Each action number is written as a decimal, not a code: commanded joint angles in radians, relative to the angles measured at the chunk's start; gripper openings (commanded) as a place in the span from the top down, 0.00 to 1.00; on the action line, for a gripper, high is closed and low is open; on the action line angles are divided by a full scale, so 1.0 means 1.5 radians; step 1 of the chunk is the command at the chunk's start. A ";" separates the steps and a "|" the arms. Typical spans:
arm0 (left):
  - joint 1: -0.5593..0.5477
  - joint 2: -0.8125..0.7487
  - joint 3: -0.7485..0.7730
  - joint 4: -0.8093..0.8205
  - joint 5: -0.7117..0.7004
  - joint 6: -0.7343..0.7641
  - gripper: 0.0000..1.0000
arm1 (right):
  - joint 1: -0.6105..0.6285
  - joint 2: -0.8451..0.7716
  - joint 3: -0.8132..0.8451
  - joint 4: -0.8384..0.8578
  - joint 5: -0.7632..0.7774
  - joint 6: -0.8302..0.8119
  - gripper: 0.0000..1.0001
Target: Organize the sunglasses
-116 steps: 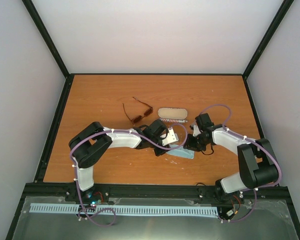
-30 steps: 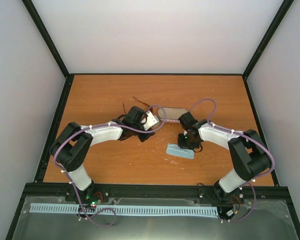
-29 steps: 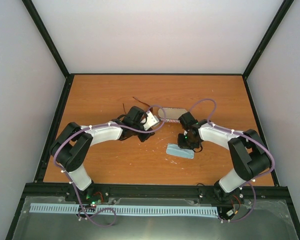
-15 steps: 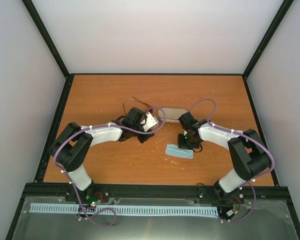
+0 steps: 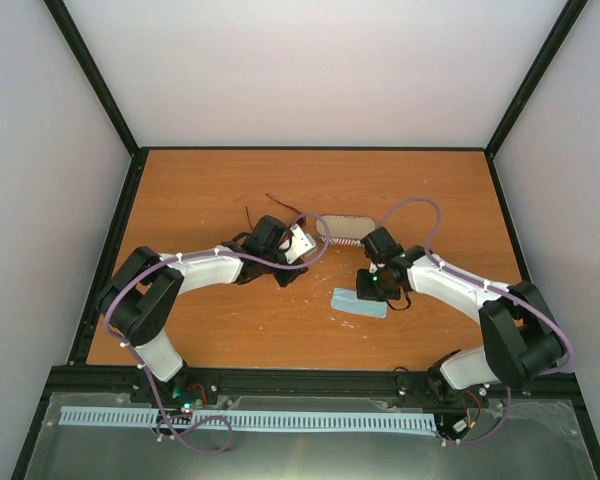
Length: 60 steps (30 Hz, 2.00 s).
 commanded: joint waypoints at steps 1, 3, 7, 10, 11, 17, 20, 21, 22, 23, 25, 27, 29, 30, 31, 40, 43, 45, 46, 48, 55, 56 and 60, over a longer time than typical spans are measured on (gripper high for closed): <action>0.005 -0.021 -0.001 0.015 0.002 -0.007 0.77 | 0.024 0.004 -0.016 -0.003 -0.009 0.001 0.97; 0.004 -0.021 -0.002 0.015 0.000 -0.005 0.77 | 0.029 0.005 -0.021 -0.006 -0.013 -0.002 0.97; 0.005 -0.025 -0.006 0.016 -0.004 -0.004 0.77 | 0.035 0.005 -0.028 -0.012 -0.018 -0.005 0.97; 0.004 -0.027 -0.009 0.017 -0.006 -0.004 0.77 | 0.036 0.008 -0.036 -0.017 -0.022 -0.007 0.97; 0.004 -0.027 -0.010 0.018 -0.006 -0.004 0.77 | 0.036 0.009 -0.040 -0.018 -0.024 -0.007 0.97; 0.005 -0.031 -0.016 0.020 -0.008 -0.002 0.77 | 0.039 0.018 -0.058 -0.023 -0.037 -0.011 0.96; 0.005 -0.029 -0.017 0.021 -0.008 -0.001 0.77 | 0.040 0.017 -0.063 -0.024 -0.046 -0.011 0.94; 0.004 -0.029 -0.018 0.022 -0.009 -0.001 0.77 | 0.041 0.017 -0.064 -0.024 -0.049 -0.010 0.92; 0.004 -0.030 -0.020 0.023 -0.010 -0.002 0.77 | 0.043 0.015 -0.064 -0.026 -0.050 -0.011 0.92; 0.004 -0.030 -0.020 0.023 -0.011 -0.001 0.77 | 0.046 0.014 -0.064 -0.028 -0.050 -0.011 0.92; 0.005 -0.032 -0.024 0.025 -0.011 -0.001 0.77 | 0.049 0.008 -0.067 -0.033 -0.052 -0.013 0.91; 0.005 -0.033 -0.027 0.027 -0.013 0.002 0.77 | 0.051 0.003 -0.070 -0.037 -0.055 -0.011 0.90; 0.004 -0.032 -0.030 0.028 -0.013 0.003 0.77 | 0.052 -0.004 -0.074 -0.042 -0.055 -0.008 0.89; 0.005 -0.032 -0.031 0.028 -0.013 0.003 0.77 | 0.052 -0.006 -0.076 -0.044 -0.055 -0.006 0.88; 0.004 -0.031 -0.032 0.028 -0.012 0.004 0.77 | 0.053 -0.010 -0.078 -0.049 -0.056 -0.005 0.88; 0.005 -0.030 -0.033 0.031 -0.010 0.006 0.77 | 0.054 -0.086 -0.078 -0.105 0.000 0.035 0.86; 0.004 -0.030 -0.033 0.031 -0.010 0.005 0.77 | 0.054 -0.129 -0.056 -0.111 0.058 0.057 0.86; 0.004 -0.029 -0.032 0.031 -0.011 0.005 0.77 | 0.053 -0.141 -0.040 -0.094 0.072 0.062 0.85; 0.005 -0.030 -0.031 0.029 -0.012 0.006 0.77 | 0.053 -0.137 -0.032 -0.087 0.075 0.062 0.85; 0.004 -0.029 -0.031 0.029 -0.012 0.005 0.77 | 0.052 -0.105 -0.018 -0.072 0.069 0.056 0.87; 0.005 -0.031 -0.028 0.027 -0.017 0.007 0.77 | 0.055 0.020 0.003 -0.035 0.022 0.028 0.92; 0.004 -0.032 -0.028 0.028 -0.018 0.007 0.77 | 0.055 0.028 0.004 -0.032 0.019 0.025 0.91; 0.005 -0.034 -0.030 0.029 -0.019 0.006 0.77 | 0.060 0.048 0.009 -0.017 0.001 0.018 0.92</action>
